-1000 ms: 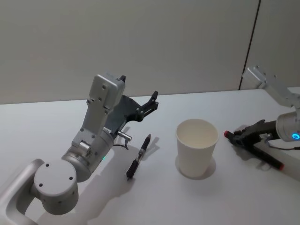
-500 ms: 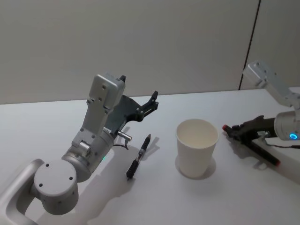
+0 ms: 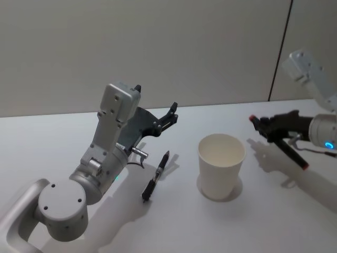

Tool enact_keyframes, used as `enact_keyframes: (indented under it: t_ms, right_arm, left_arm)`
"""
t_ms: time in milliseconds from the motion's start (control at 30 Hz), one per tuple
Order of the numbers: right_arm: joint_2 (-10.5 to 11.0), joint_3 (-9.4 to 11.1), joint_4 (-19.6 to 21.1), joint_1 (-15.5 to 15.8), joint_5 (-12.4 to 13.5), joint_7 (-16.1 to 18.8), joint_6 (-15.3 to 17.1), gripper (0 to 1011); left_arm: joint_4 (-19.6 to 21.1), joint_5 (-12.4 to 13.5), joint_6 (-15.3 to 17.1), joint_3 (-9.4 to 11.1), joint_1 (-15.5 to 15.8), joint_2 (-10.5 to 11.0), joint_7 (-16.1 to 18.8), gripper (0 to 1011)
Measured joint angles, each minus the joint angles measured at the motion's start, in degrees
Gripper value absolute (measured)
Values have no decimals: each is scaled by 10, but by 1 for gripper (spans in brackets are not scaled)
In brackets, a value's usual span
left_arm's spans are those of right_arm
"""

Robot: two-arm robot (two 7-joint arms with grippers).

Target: Place the pen into the pen holder.

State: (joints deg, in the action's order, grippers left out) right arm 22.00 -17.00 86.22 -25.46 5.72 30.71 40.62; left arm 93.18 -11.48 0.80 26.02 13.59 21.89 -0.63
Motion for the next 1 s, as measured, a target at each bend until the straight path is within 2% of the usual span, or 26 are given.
enact_keyframes:
  t_ms: [200,567,767,1000]
  right_arm:
    - [1,11,41,16,34,-52,-29,166]
    - [0,27,96,34,78,-122,-80,166]
    - [-1,28,100,41,82,-138,-107,166]
    - [-4,21,92,46,67,-140,-136,166]
  left_arm:
    - [0,0,0,0,0,0,0,1001]
    - [0,0,0,0,0,0,0,1001]
    - [0,0,0,0,0,0,0,1001]
    - [0,0,0,0,0,0,0,1001]
